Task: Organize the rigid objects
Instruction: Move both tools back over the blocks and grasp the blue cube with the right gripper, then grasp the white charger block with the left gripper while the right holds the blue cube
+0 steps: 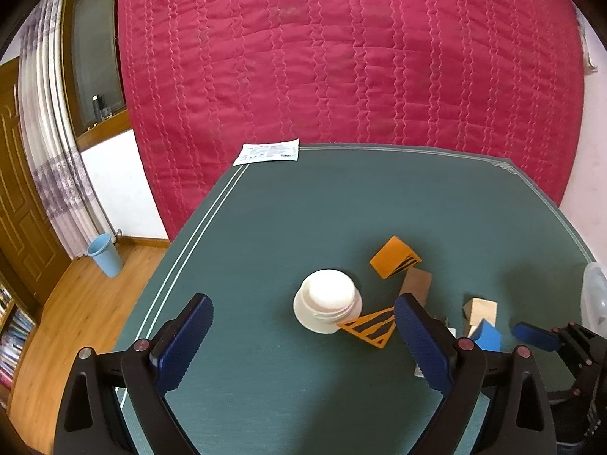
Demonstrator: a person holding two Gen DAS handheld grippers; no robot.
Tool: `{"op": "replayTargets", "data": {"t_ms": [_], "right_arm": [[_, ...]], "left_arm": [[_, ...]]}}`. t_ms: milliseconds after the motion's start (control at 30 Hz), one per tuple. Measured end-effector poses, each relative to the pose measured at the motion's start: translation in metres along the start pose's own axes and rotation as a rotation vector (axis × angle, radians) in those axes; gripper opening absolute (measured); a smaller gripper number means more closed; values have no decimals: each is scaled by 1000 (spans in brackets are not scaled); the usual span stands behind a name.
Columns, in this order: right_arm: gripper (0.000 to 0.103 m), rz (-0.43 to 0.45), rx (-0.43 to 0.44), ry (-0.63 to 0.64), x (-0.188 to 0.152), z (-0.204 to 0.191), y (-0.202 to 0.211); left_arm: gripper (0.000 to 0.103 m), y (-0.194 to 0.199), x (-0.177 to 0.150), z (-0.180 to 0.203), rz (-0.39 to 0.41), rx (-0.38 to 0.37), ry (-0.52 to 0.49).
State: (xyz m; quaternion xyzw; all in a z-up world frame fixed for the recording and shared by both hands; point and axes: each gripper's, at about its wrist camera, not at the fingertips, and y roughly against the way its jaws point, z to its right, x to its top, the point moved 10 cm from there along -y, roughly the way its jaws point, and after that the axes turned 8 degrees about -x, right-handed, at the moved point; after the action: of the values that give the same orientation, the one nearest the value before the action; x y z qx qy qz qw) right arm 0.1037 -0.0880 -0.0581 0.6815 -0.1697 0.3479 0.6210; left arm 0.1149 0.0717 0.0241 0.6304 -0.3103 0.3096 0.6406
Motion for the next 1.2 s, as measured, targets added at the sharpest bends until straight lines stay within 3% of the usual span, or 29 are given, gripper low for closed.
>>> {"op": "replayTargets", "data": {"t_ms": [300, 667, 867, 1200], "right_arm": [[76, -18, 11, -130, 1, 3, 3], [61, -48, 10, -191, 10, -2, -11], [38, -35, -37, -161, 11, 1, -15], [35, -17, -35, -63, -13, 11, 7]], "left_arm": [[98, -3, -4, -2, -10, -4, 1], [98, -6, -9, 3, -28, -14, -12], [98, -10, -12, 5, -43, -18, -16], [98, -13, -20, 18, -61, -27, -45]]}}
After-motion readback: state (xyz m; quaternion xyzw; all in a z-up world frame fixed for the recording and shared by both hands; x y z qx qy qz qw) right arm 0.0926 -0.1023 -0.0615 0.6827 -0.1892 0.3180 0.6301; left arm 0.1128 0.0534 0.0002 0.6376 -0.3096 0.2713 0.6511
